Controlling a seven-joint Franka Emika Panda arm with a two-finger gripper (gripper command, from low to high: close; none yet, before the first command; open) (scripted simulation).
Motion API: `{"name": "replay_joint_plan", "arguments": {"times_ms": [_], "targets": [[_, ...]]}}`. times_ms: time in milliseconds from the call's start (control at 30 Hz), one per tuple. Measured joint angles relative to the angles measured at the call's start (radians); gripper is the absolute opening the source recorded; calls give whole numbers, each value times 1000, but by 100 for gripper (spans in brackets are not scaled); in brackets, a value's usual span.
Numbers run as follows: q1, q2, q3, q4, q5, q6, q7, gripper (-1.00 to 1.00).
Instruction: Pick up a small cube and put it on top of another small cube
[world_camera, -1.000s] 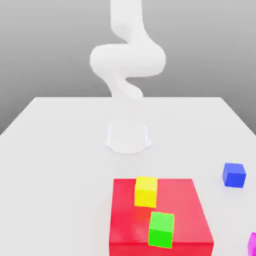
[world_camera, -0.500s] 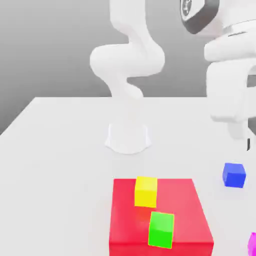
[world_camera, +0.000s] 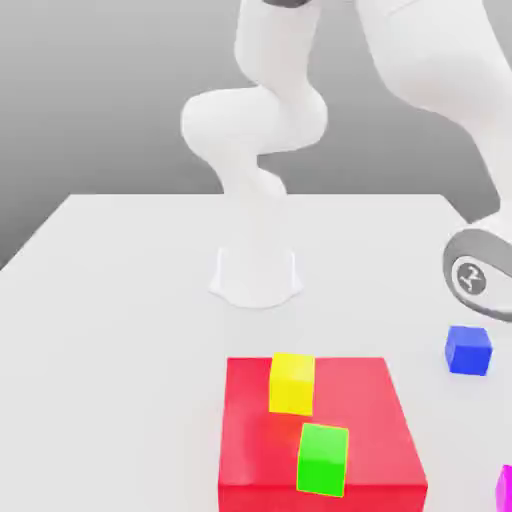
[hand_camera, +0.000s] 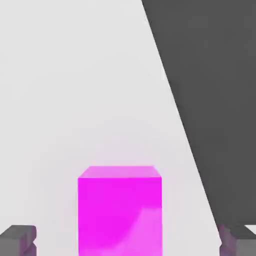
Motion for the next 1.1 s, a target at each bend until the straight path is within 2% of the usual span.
{"name": "replay_joint_plan", "arguments": {"times_ms": [233, 400, 767, 1100], "targets": [[2, 5, -2, 1, -1, 2, 0, -100], [-4, -136, 24, -45, 54, -91, -3, -100], [114, -337, 63, -255, 180, -69, 412, -100], [220, -512, 106, -448, 235, -45, 841, -100]]}}
